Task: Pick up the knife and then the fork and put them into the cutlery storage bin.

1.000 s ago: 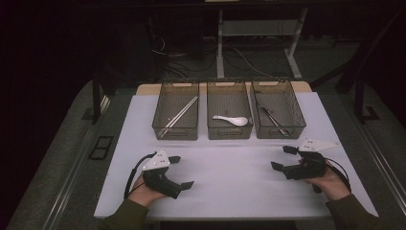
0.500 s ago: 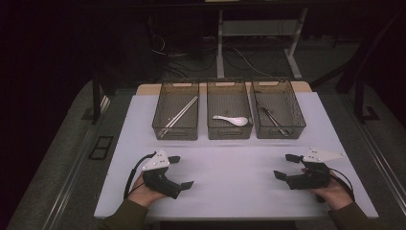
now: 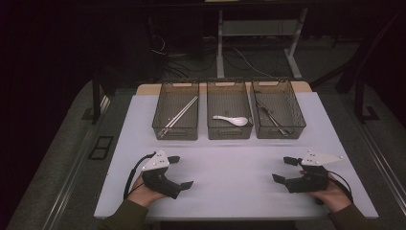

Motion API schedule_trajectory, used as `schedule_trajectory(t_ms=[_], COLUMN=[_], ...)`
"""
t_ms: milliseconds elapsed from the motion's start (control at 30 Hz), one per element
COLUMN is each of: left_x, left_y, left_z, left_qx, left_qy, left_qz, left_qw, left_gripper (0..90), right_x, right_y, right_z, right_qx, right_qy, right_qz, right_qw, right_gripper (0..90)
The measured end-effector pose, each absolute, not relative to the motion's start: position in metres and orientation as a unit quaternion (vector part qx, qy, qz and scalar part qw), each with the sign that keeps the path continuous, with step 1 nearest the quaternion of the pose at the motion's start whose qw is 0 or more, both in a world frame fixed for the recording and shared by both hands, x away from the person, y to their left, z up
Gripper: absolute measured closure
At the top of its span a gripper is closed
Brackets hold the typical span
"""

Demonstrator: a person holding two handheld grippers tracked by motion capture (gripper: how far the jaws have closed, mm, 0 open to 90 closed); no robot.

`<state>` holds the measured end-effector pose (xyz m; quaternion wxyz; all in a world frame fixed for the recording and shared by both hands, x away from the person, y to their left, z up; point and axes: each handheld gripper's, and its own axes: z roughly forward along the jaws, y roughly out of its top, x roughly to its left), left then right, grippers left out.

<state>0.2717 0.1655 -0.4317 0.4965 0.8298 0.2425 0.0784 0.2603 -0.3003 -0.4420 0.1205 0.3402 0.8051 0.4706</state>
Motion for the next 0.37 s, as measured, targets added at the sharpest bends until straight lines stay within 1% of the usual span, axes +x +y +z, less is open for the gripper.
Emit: schedule_trajectory(t_ms=[367], left_x=[0.2722], left_y=[0.1662], left_z=[-0.4318], left_qx=[0.832], left_qy=[0.243], left_qz=[0.08], left_qw=[0.493], left_gripper=[0.0], right_x=[0.2598], right_y=[-0.3002], right_z=[-0.441], right_qx=[0.338], right_qy=[0.803], right_qz=[0.476], right_qw=[0.119], right_gripper=[17.7])
